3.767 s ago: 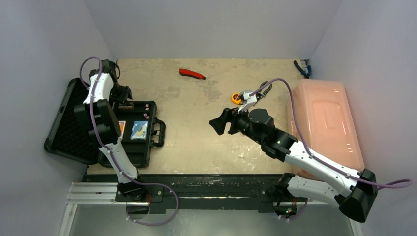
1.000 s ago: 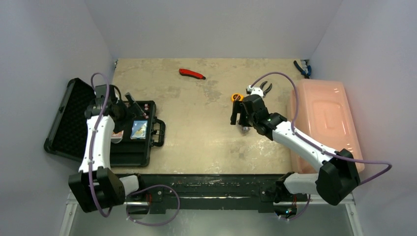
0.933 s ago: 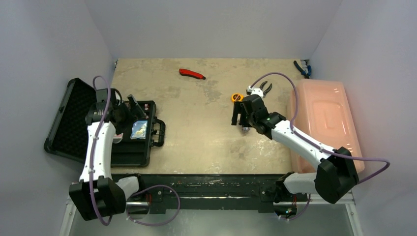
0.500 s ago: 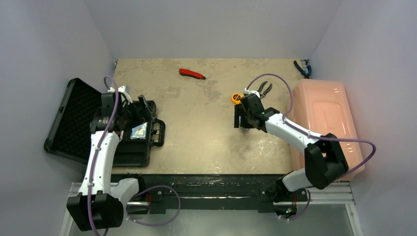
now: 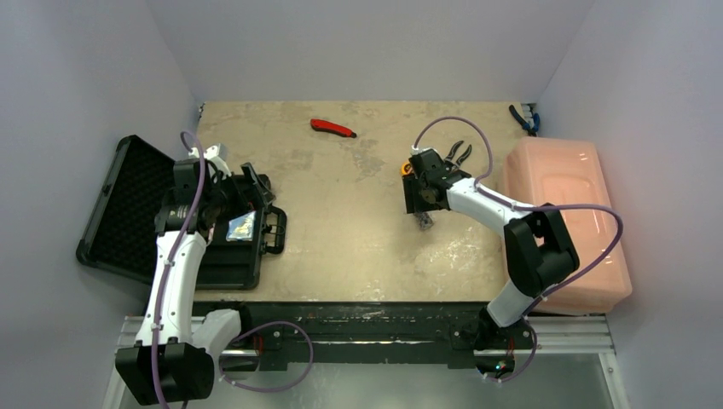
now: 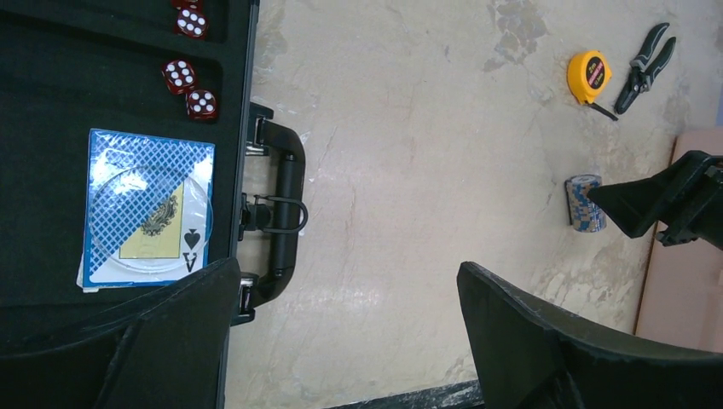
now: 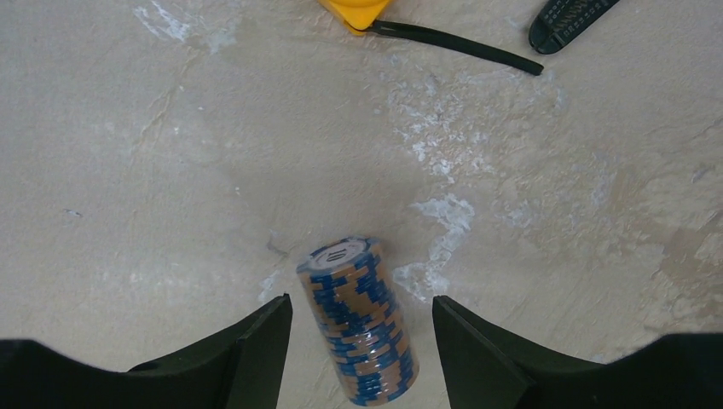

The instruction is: Pack up texas hold em set

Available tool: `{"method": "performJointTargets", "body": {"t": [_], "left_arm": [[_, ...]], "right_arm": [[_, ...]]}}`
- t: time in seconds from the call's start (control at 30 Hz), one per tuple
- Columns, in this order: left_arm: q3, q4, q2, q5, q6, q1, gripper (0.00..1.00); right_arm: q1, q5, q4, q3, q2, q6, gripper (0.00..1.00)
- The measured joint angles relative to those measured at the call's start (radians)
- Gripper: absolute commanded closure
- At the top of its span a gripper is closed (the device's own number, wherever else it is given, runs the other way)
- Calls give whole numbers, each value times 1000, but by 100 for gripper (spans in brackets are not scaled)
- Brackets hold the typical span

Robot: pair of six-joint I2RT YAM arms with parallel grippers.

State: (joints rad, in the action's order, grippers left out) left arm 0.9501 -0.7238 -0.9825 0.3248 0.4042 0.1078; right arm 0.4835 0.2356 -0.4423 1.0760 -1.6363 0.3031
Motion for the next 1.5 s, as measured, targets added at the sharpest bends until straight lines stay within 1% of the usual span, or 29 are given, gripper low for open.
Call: {"method": "performJointTargets", "body": {"t": [0.13,0.5,0.67,0.83,0.9,1.43,1.5], "left_arm": [[0,5,2,9,-2,0,3],[-6,8,1,39,-4,-6,7],[-6,12,1,48,-4,-6,7],[-6,13,1,55,-4,-6,8],[-6,13,1,57,-4,-6,9],[-6,16,-6,77,-4,-6,11],[-6,20,-6,79,-4,-6,11]], "right_arm": [[-22,-11,-9,9,-40,-27,37],[-27,-76,-22,8,-77,-54,48],[-27,-89,-23,8,-77,-58,47],[-27,-95,-33,8,-77,-58,42],[-27,-96,-39,6,-77,-57,42],[-27,-86,-70,-35,-77,-43,48],[-26,-83,-70,-35,-77,-43,50]]}}
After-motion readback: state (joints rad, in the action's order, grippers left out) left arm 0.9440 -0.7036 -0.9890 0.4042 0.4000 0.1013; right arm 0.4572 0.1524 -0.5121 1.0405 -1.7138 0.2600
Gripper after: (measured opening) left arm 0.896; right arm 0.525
